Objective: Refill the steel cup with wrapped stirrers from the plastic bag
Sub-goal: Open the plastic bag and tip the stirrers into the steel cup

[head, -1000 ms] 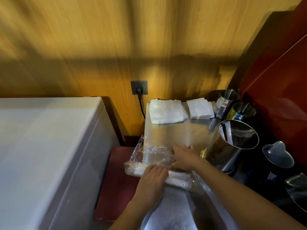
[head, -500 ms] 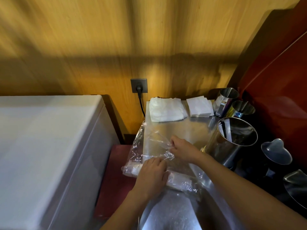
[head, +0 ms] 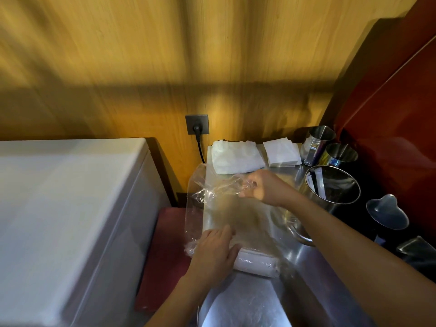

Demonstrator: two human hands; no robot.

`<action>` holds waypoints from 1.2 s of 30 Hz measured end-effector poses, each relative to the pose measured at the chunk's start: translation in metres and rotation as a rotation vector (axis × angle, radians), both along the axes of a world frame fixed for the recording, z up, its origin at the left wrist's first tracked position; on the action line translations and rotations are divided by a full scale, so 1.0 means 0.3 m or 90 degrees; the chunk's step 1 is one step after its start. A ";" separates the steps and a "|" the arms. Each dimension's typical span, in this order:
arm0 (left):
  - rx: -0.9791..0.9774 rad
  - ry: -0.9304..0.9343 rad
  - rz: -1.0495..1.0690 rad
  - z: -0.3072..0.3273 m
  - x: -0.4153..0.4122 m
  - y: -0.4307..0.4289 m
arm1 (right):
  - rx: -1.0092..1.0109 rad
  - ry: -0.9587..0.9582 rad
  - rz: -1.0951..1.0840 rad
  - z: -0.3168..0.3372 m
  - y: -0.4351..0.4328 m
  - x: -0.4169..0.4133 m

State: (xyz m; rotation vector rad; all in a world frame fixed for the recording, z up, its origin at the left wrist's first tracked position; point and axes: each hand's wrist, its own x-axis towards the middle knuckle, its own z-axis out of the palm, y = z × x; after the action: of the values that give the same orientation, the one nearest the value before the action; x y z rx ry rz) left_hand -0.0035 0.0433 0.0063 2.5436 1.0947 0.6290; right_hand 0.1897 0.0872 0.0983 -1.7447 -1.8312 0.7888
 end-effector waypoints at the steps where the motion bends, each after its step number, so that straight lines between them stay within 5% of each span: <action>1: 0.003 0.038 0.000 -0.003 -0.003 0.000 | 0.009 -0.005 -0.003 0.015 0.001 -0.002; 3: 0.014 0.125 -0.018 -0.010 -0.011 -0.002 | 0.024 -0.007 -0.004 0.031 0.001 0.000; 7: -0.016 0.094 -0.037 -0.009 -0.026 -0.017 | 0.015 -0.016 -0.018 0.047 -0.010 -0.003; 17: -0.088 0.231 -0.140 0.034 -0.059 -0.025 | 0.022 -0.008 -0.019 0.133 -0.018 0.003; 20: -0.161 0.153 -0.117 0.111 -0.048 -0.010 | 0.019 -0.025 0.005 0.158 -0.024 -0.012; 27: 0.351 -0.204 -0.039 0.428 0.026 0.071 | 0.030 -0.086 0.049 0.193 -0.051 -0.040; 30: 0.427 -0.038 -0.064 0.525 0.066 0.129 | 0.041 -0.136 0.060 0.203 -0.056 -0.042; 33: 0.308 0.235 -0.017 0.551 0.097 0.178 | 0.042 -0.126 0.046 0.206 -0.064 -0.037; 36: 0.179 0.278 0.005 0.544 0.099 0.216 | 0.073 -0.143 0.029 0.204 -0.081 -0.034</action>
State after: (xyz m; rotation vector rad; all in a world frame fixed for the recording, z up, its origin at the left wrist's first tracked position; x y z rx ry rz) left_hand 0.0263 0.1080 0.1696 3.0170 1.2232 0.2415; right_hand 0.1795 0.0629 0.1597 -1.7833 -2.0245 0.5112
